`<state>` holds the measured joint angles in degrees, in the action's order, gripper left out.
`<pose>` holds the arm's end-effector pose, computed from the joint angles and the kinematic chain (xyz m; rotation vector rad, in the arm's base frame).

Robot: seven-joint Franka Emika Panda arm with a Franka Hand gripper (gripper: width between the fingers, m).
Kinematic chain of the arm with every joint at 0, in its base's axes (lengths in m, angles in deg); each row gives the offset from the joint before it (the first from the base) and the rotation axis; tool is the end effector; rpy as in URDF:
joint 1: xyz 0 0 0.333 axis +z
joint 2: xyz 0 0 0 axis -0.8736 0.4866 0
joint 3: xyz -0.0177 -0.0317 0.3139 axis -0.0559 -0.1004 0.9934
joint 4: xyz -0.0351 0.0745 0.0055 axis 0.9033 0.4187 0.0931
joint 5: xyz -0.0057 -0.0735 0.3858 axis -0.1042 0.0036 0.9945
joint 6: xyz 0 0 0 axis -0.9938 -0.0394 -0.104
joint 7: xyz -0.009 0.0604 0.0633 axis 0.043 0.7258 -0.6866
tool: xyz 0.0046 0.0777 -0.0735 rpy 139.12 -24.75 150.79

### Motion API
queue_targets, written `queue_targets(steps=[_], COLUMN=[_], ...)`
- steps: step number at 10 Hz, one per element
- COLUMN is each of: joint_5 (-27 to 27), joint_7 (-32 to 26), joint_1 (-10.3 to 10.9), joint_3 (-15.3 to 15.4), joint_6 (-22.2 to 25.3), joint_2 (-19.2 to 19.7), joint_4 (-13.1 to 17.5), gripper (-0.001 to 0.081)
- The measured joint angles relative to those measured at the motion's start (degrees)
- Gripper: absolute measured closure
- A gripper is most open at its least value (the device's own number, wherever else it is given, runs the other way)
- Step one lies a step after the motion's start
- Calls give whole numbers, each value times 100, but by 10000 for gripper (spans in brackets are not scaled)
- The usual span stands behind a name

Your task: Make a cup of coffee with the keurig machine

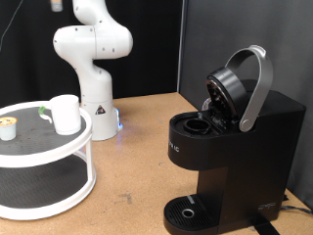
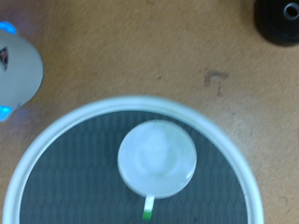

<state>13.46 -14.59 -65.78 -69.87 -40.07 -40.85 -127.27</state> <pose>0.2649 -0.1481 0.5945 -2.8627 -1.1906 -0.0275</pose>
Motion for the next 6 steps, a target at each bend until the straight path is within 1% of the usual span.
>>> queue_targets(steps=[2, 4, 5, 6], joint_5=[-322, -432, -437, -437], joint_7=[-387, -602, -659, -691], joint_1=[-45, -63, -64, -63], joint_3=[-338, -650, -762, -803], joint_6=[99, 99, 99, 99], joint_2=[65, 187, 252, 338], joint_4=[138, 320, 406, 460], gripper=[3, 3, 3, 3])
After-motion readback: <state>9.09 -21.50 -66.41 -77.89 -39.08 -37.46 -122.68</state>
